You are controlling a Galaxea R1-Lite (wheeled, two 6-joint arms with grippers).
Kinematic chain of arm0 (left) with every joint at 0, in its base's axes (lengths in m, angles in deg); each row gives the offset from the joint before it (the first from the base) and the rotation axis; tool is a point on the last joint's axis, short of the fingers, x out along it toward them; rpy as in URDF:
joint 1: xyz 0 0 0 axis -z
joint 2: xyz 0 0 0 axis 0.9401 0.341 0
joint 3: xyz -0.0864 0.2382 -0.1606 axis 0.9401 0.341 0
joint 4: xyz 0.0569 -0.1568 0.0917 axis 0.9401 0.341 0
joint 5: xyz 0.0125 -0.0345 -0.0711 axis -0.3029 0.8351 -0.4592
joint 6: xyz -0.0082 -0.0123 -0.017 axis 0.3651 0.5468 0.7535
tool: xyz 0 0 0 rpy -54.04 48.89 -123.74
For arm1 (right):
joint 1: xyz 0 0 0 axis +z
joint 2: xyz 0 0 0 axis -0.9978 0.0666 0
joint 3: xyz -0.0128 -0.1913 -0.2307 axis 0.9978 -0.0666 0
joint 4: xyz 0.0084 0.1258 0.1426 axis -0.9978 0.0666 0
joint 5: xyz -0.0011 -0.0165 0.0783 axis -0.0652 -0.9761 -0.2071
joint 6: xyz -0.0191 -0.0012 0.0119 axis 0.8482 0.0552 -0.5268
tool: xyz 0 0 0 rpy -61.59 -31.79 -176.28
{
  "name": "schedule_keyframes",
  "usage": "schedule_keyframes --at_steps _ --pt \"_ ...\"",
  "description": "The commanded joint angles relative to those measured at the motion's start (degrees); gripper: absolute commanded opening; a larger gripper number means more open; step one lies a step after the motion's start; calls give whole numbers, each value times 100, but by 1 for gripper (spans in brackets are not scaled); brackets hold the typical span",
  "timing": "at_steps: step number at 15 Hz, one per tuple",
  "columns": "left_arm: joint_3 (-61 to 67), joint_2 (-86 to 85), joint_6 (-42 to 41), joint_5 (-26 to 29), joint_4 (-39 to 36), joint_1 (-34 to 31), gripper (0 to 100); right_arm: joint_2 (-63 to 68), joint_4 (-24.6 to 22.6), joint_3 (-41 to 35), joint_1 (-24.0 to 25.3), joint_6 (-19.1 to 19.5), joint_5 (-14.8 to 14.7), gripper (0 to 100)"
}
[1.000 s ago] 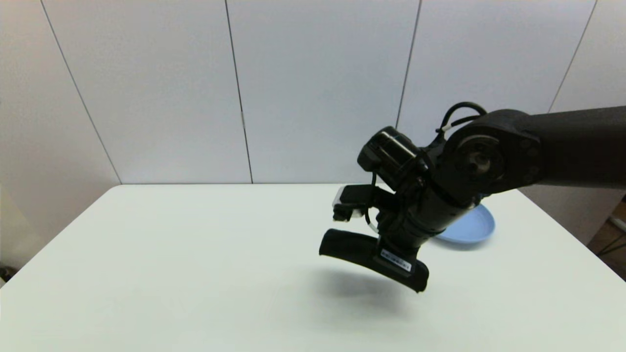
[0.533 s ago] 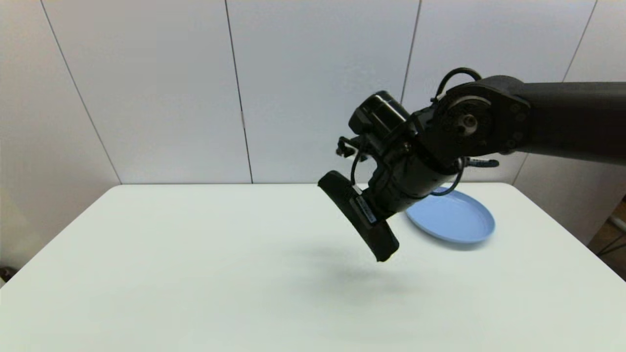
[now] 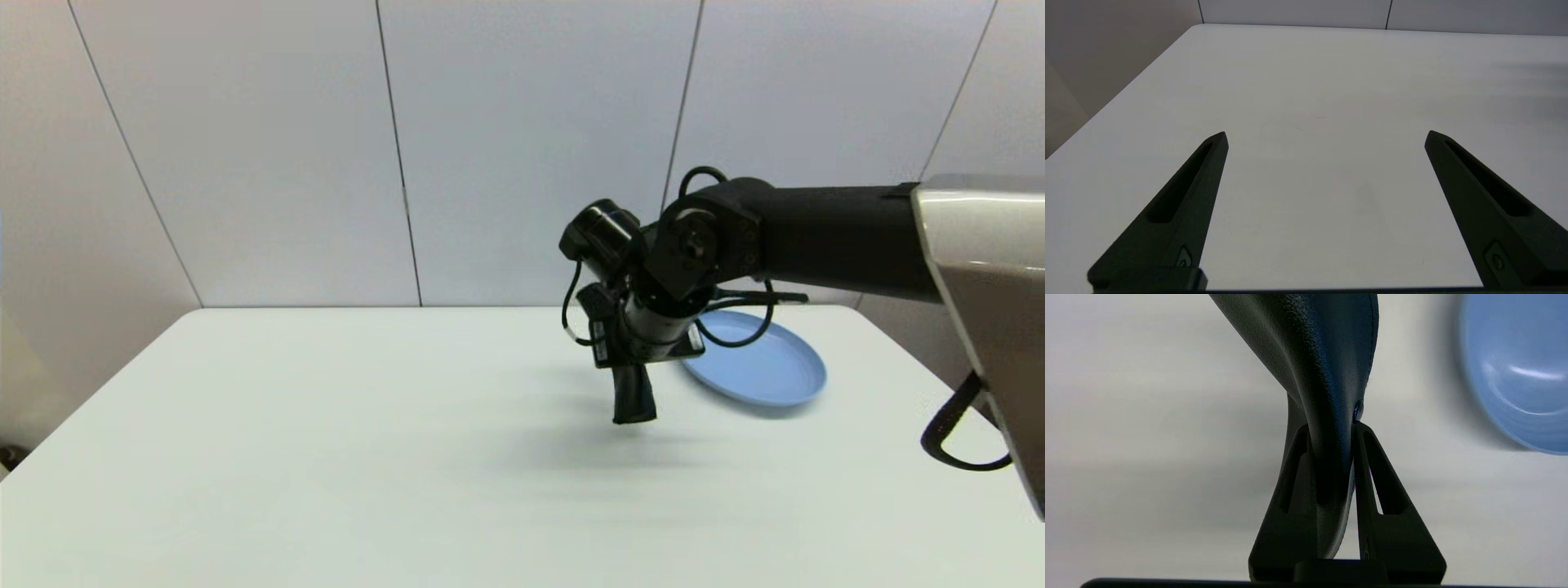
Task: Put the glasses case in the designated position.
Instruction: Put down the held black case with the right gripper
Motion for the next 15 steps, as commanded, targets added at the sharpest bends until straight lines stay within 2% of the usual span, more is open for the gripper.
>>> schedule_keyframes --at_steps 1,8,12,13,15 --pt "0 7 0 -4 1 -2 100 155 24 2 -311 -67 -289 0" --pt "0 7 0 -4 1 -2 100 164 33 -7 -662 -49 -272 0" --pt "0 7 0 -4 9 -2 100 155 41 -7 -671 -67 -245 0" --pt "0 7 0 -4 1 -2 100 155 41 -7 -662 -58 -236 100" --pt "0 7 0 -4 1 -2 100 137 24 -7 -662 21 -228 100"
